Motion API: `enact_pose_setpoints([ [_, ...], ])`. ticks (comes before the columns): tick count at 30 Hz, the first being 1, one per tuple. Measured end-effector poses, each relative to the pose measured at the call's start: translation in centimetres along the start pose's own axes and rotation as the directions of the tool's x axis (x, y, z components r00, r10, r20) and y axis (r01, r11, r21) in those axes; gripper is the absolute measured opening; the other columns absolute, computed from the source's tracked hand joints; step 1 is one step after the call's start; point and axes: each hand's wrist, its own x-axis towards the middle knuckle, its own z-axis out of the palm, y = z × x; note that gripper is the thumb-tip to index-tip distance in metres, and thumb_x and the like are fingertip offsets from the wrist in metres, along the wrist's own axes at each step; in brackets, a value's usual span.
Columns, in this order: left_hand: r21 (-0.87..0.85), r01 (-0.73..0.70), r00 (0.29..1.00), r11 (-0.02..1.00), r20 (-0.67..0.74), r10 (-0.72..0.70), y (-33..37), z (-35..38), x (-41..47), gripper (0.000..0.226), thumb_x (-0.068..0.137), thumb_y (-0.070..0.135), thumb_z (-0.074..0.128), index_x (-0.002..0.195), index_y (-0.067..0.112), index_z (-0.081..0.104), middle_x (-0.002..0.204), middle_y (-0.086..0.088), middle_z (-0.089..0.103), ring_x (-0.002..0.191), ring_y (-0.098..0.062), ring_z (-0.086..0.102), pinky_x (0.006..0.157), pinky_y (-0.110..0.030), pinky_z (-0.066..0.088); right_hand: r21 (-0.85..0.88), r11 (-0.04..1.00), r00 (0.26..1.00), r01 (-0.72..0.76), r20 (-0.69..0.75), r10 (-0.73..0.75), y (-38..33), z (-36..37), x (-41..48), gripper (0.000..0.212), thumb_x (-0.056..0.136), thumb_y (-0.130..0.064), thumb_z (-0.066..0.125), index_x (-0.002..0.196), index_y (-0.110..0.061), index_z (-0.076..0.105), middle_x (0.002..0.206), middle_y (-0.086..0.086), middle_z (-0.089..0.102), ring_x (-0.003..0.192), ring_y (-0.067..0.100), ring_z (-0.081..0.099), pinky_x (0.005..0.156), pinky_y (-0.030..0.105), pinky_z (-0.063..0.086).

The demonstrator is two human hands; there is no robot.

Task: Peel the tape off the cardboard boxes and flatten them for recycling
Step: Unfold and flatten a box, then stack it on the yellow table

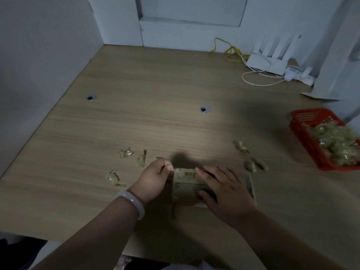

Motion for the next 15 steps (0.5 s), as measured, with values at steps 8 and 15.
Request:
enact_pose_setpoints([
  [8, -0.206, 0.117, 0.987, 0.972, -0.088, -0.137, -0.3, 0.5, -0.5, 0.013, 0.087, 0.01, 0.066, 0.099, 0.015, 0.067, 0.092, 0.006, 0.066, 0.089, -0.009, 0.063, 0.087, -0.028, 0.052, -0.002, 1.0, 1.0, -0.008, -0.009, 0.008, 0.0, 0.0, 0.4, 0.059, 0.089, -0.056, 0.036, 0.144, -0.036, 0.039, 0.141, -0.01, 0.046, 0.128, 0.016, 0.044, 0.11, 0.041, 0.03],
  [15, 0.065, -0.056, 0.976, 0.996, -0.208, 0.068, -0.7, 0.1, -1.7, 0.026, 0.084, 0.015, 0.069, 0.066, 0.03, 0.059, 0.064, 0.016, 0.06, 0.066, 0.008, 0.056, 0.06, -0.002, 0.037, -0.013, 1.0, 1.0, -0.007, 0.011, 0.007, 0.3, 0.2, 0.5, 0.061, 0.09, -0.059, 0.029, 0.148, -0.039, 0.03, 0.145, -0.012, 0.041, 0.132, 0.014, 0.038, 0.112, 0.04, 0.027],
])
